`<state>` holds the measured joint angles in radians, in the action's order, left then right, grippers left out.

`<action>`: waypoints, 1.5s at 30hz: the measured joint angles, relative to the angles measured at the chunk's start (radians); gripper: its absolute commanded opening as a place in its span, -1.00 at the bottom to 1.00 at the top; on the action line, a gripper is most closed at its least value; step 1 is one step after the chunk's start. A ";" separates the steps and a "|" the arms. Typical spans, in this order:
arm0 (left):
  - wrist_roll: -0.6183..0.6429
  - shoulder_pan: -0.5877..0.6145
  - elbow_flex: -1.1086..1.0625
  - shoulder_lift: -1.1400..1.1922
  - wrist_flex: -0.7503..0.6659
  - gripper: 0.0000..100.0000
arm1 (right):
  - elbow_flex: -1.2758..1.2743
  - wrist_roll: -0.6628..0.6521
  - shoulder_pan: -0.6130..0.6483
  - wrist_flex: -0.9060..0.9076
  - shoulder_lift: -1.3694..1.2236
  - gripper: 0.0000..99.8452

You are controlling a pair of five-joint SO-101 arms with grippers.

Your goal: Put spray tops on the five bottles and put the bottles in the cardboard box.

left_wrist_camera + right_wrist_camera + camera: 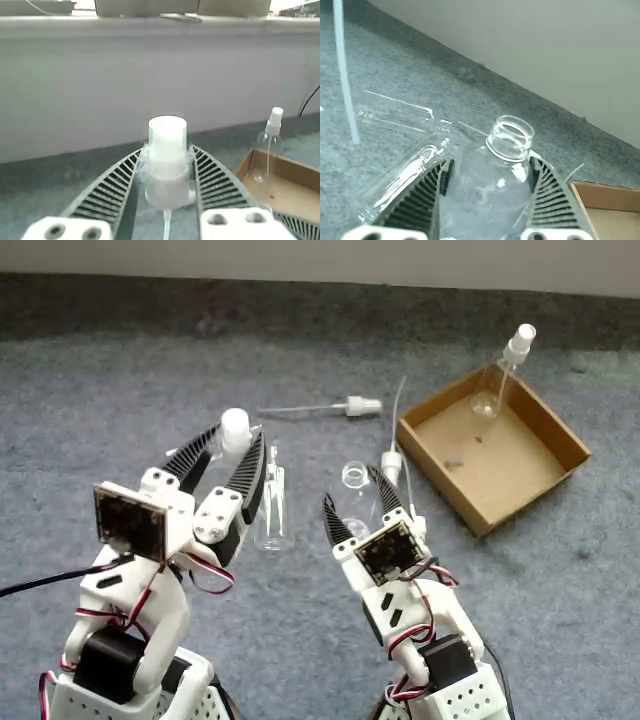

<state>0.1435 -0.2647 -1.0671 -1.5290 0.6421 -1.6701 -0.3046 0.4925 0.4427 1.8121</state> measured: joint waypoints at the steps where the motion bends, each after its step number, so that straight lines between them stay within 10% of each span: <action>1: 0.000 0.000 0.000 0.000 -0.043 -0.95 | 0.000 0.006 0.000 0.000 0.000 -0.80; 17: 0.000 0.000 0.000 -0.011 -0.437 -0.95 | 0.000 0.020 0.015 0.040 0.000 -0.80; 45: 0.000 -0.206 -0.017 -0.017 -0.221 -0.95 | 0.000 -0.133 0.164 0.140 0.000 -0.80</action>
<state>0.1435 -0.4703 -1.0840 -1.5459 0.4212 -1.6701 -0.4381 0.6567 0.5823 1.8121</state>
